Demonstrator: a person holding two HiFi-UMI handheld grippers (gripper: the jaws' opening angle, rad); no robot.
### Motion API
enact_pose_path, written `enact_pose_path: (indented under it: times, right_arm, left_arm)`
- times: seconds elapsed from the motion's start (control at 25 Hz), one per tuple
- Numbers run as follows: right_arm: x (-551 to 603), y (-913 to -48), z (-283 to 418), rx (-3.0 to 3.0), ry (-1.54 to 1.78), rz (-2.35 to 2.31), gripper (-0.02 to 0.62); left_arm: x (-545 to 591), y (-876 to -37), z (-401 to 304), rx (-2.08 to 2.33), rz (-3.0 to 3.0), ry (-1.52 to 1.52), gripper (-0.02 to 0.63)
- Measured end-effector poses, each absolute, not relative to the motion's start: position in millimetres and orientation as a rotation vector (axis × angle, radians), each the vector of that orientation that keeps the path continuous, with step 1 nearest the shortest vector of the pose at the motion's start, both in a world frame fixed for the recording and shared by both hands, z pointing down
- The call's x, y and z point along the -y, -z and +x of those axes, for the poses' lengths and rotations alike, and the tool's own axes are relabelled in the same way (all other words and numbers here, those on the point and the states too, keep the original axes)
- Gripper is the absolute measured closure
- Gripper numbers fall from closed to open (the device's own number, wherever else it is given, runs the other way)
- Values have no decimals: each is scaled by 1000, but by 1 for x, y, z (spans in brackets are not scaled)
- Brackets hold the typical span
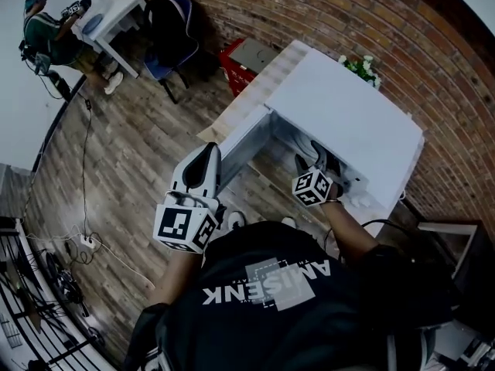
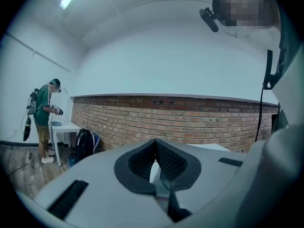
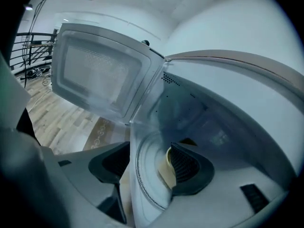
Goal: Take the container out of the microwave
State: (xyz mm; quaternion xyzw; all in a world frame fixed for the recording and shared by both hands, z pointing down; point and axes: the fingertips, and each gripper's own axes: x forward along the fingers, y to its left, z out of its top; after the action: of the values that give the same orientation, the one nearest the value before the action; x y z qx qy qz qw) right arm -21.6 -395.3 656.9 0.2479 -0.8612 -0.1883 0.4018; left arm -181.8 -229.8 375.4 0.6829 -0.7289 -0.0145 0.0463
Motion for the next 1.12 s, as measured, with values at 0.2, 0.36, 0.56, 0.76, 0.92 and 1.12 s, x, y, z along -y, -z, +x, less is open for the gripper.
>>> enact_pose_path:
  times: [0.2,0.36,0.56,0.76,0.92,1.12]
  right_arm:
    - [417,-669,-22,2138,450,666,333]
    - [435,-674,-16,2080,419,737,333]
    - [450,-682,-13,2051,392,746,333]
    - [455,-690,-14,2017,368,728,333]
    - [455,-698,-15,1978,374,697,334]
    - [462,-698,-14,1935,443,701,468]
  left_arm:
    - [224,-378,-185,2259,2060,33,595]
    - [220,-375,-191,2285,2044,19,595]
    - [220,-373,-195,2296,2033,35,595]
    - [218,-370,-199,2302,2030,36,595]
    - [218,-370,-206,2306,2023,47,595]
    - [219,-373,-213,2312,2013,56,595]
